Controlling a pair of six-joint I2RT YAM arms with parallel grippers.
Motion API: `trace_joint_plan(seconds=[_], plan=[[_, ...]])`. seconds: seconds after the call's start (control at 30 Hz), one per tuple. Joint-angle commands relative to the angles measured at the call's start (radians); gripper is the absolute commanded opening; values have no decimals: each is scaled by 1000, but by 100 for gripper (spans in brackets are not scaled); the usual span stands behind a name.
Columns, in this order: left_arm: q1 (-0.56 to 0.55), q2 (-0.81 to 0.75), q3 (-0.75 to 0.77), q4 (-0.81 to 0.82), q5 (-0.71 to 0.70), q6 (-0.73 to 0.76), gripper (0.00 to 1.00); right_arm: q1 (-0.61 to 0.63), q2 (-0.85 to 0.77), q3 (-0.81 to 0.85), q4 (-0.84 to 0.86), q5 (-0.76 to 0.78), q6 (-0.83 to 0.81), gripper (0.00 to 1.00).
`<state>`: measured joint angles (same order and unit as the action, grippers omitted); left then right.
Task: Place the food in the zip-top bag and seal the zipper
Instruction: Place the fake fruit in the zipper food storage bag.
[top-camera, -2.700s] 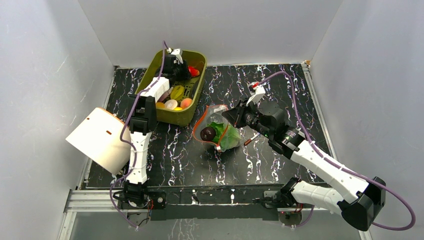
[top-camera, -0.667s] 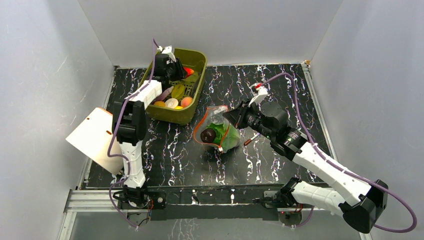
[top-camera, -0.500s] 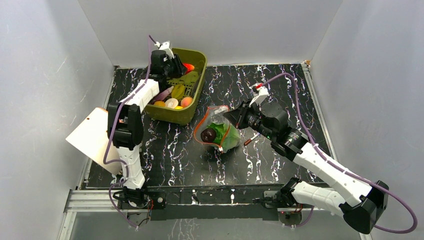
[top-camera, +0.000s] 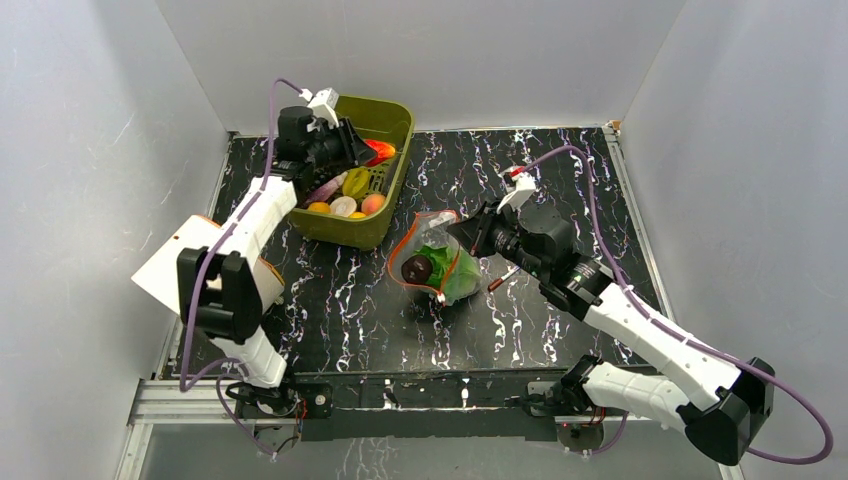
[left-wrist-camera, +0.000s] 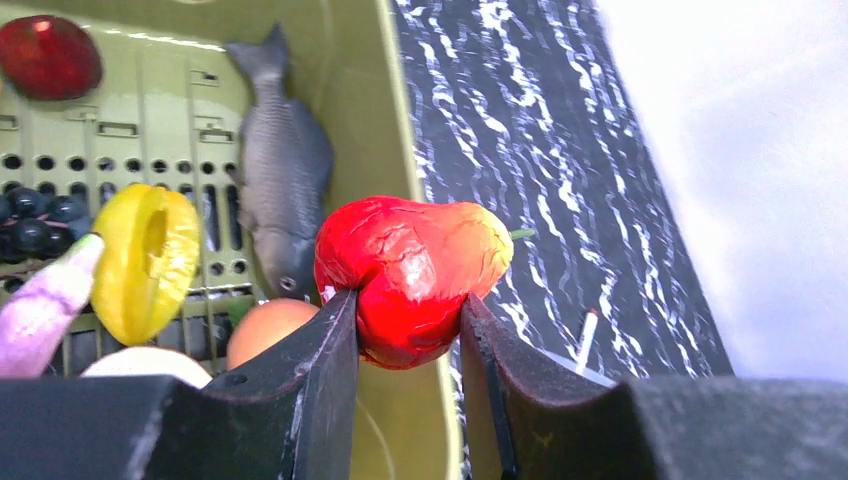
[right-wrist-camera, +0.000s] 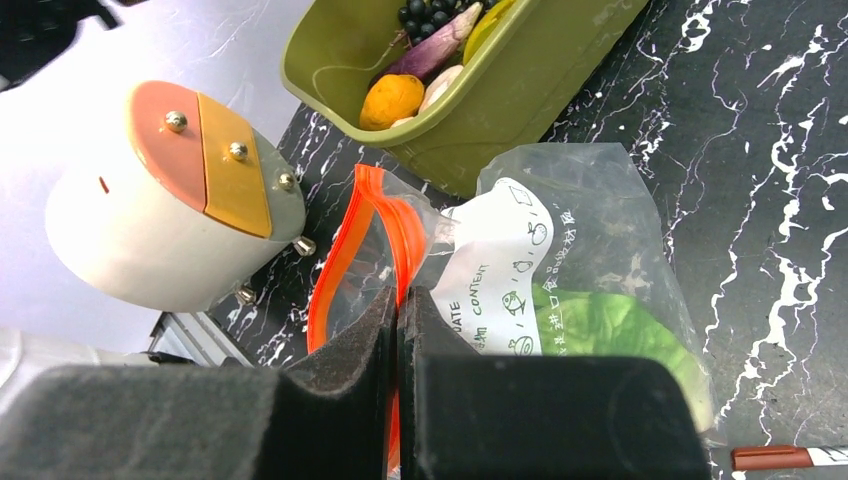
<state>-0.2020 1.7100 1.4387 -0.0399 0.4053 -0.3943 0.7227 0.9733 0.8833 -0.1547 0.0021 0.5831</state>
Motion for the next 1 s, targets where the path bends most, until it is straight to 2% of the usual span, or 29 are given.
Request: trace_joint_plan(seconds=[0.0,0.3,0.5,0.77,0.87,0.97], plan=[[1,-157,-44,-55,147,11,17,2,15,41,72,31,13,0],[-6,-390,-212,-94,292,31,17,2,62,69,102,26,17,0],[-22,-488,-305,-69,432,-8,18,3,80,83,107,39,21,0],[-63,-584,-407,-18,529,-63,18,2,107,108,104,51,24,0],[-86,-608,-439,-18,524,-67,18,3,116,116,107,48,29,0],[-112,-606,-439,-74,457,-29,18,2,124,120,116,38,37,0]])
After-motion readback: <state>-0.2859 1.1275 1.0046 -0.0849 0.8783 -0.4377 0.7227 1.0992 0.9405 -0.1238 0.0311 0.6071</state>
